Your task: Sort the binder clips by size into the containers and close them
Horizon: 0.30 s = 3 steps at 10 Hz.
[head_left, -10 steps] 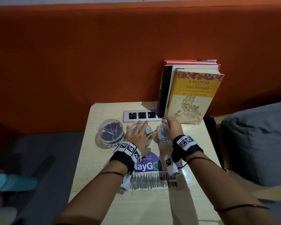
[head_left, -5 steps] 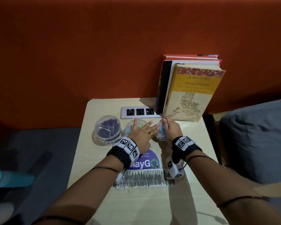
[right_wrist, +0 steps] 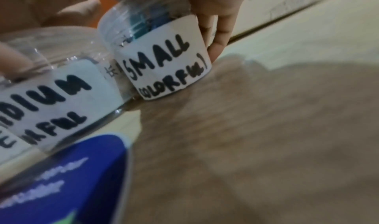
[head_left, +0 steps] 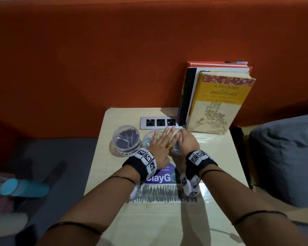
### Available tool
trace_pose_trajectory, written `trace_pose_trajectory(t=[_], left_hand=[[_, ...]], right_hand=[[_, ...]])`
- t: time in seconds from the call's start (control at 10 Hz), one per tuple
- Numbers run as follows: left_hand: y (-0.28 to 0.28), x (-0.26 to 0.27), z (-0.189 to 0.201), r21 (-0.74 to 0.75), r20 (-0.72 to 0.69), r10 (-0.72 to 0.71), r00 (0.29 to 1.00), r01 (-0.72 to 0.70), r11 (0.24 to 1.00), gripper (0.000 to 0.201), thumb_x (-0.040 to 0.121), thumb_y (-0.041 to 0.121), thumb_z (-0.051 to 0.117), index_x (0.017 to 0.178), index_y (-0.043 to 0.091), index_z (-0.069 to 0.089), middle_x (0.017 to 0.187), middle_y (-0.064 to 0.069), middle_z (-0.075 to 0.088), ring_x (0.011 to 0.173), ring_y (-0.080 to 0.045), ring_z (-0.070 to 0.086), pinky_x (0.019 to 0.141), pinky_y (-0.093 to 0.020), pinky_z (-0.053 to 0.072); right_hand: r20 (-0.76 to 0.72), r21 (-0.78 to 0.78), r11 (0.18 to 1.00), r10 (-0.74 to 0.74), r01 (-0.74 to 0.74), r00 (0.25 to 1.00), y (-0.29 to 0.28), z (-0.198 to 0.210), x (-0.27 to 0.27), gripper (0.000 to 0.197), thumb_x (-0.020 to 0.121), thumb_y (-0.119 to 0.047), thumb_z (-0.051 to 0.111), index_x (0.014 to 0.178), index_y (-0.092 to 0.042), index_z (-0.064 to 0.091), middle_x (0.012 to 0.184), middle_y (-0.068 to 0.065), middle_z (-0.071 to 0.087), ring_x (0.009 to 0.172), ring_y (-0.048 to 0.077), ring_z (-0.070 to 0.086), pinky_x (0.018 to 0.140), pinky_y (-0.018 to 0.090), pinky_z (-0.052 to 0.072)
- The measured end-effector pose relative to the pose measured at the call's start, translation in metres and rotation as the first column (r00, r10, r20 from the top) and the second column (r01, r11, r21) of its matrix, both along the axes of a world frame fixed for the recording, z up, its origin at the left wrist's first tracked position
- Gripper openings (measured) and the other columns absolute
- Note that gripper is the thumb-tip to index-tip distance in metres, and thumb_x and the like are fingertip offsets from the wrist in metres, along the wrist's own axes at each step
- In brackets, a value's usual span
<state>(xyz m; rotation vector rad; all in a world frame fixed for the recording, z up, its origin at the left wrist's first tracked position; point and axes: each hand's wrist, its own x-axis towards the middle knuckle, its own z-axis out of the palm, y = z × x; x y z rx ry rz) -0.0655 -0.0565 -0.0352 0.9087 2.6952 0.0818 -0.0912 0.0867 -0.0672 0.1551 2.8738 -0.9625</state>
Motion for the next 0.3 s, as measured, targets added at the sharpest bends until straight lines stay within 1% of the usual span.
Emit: trace_pose_trajectory(t=[0.1,0.2,0.3], left_hand=[[0.003,0.000,0.004,0.057,0.050,0.092,0.995,-0.094,0.994,0.097,0.082,0.016,0.053,0.146,0.017,-0.020,0.148,0.000,-0.034,0.141,-0.025,-0.028,0.115,-0.049,-0.015],[0.000,-0.001,0.010,0.201,0.115,0.142,0.983,-0.163,0.966,0.100,0.082,0.026,0.057,0.141,0.023,-0.024,0.154,-0.003,-0.029,0.142,-0.024,-0.027,0.115,-0.048,-0.014],[-0.009,0.007,0.013,0.284,0.063,0.195,0.979,-0.205,0.937,0.095,0.080,0.049,0.046,0.137,0.028,-0.027,0.147,0.003,-0.036,0.137,-0.019,-0.033,0.113,-0.045,-0.017]], right_hand=[[0.013,0.012,0.999,0.033,-0.033,0.999,0.003,0.003,-0.004,0.031,0.099,-0.027,0.029,0.104,-0.006,0.050,0.102,0.022,0.062,0.096,0.035,0.058,0.075,0.038,0.043],[0.035,-0.036,0.999,0.032,-0.031,0.999,0.002,0.011,-0.004,0.028,0.098,-0.027,0.032,0.110,-0.005,0.047,0.104,0.025,0.062,0.098,0.037,0.059,0.079,0.041,0.045],[-0.049,-0.140,0.989,-0.060,0.052,0.997,0.008,0.013,-0.003,0.032,0.096,-0.033,0.038,0.117,-0.010,0.045,0.108,0.022,0.063,0.099,0.036,0.061,0.085,0.045,0.051]])
